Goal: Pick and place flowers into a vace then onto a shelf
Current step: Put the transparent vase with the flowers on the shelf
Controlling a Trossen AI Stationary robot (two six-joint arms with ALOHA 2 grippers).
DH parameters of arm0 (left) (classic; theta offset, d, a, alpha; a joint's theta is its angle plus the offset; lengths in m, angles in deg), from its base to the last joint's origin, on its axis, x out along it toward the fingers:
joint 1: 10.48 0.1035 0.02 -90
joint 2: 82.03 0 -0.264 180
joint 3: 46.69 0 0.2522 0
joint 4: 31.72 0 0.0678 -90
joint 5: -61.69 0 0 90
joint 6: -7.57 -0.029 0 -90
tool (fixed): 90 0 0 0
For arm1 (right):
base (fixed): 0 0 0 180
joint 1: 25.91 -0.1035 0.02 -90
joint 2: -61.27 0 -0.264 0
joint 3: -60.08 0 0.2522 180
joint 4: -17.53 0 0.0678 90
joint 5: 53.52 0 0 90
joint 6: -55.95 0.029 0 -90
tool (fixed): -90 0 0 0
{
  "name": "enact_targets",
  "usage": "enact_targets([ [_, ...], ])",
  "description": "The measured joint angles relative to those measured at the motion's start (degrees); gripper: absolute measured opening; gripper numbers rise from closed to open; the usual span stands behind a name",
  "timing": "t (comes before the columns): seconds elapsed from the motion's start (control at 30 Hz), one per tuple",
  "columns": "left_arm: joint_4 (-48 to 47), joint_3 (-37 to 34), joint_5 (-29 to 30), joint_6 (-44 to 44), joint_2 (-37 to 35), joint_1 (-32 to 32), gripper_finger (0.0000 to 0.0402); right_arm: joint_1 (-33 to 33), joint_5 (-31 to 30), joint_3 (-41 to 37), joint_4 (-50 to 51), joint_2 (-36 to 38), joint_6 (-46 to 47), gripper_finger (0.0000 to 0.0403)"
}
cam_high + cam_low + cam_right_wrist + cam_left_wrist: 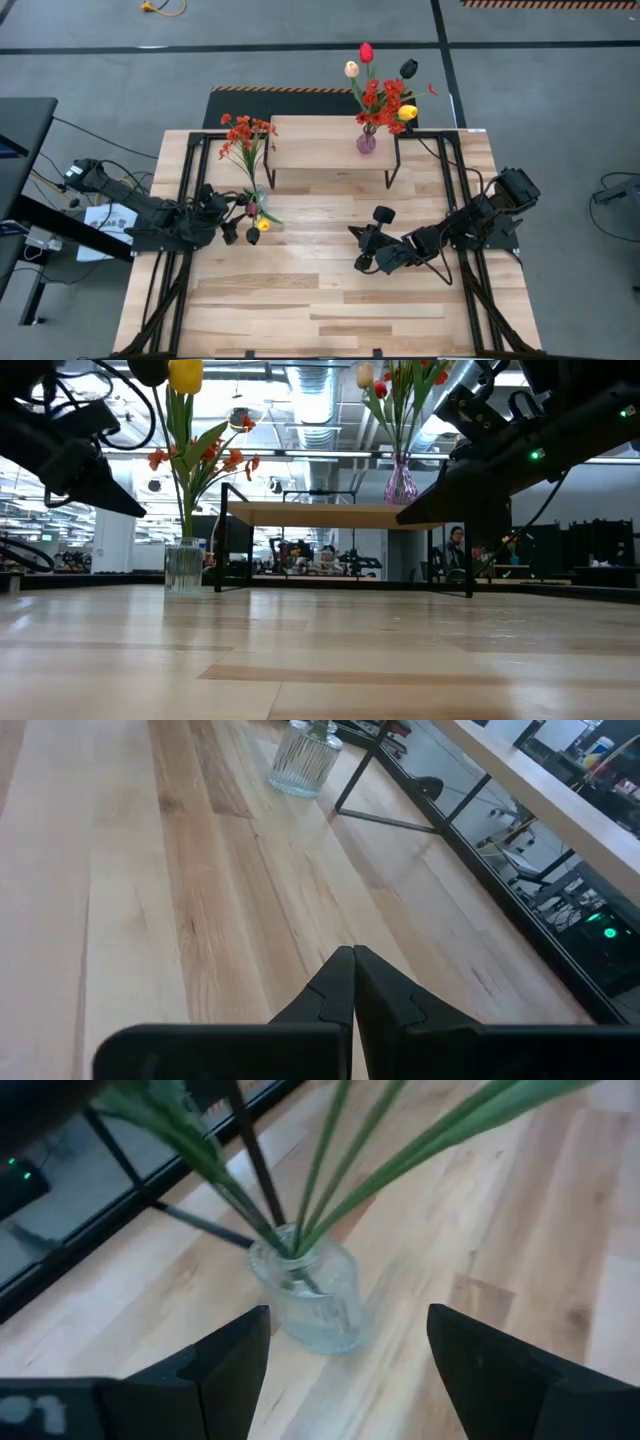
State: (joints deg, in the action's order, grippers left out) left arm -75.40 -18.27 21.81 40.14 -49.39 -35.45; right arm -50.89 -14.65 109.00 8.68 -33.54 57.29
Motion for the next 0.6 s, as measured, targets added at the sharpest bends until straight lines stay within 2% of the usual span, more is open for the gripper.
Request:
enact_targets([
  [0.13, 1.8, 0.0, -2.9, -2.5, 0.0, 3.8, 0.0261, 0.0, 0.0, 0.0, -0.1, 0.0, -0.3, 0.0000],
  [0.3, 8.1, 0.0, -8.3, -10.8, 0.0, 7.7, 0.0261, 0.0, 0.0, 0.0, -0.1, 0.0, -0.3, 0.0000],
  [0.4, 7.6, -0.1, -10.6, -12.4, 0.0, 10.4, 0.0261, -0.4, 0.0, 0.0, -0.1, 0.0, -0.3, 0.0000],
  [0.53, 14.0, -3.8, -17.5, -14.7, -0.7, 13.6, 0.0261, -1.3, 0.0, 0.0, -0.1, 0.0, -0.3, 0.0000],
  [0.6, 17.6, -6.0, -18.5, -15.6, -0.8, 15.8, 0.0261, -1.6, 0.0, 0.0, -0.1, 0.0, -0.4, 0.0000],
])
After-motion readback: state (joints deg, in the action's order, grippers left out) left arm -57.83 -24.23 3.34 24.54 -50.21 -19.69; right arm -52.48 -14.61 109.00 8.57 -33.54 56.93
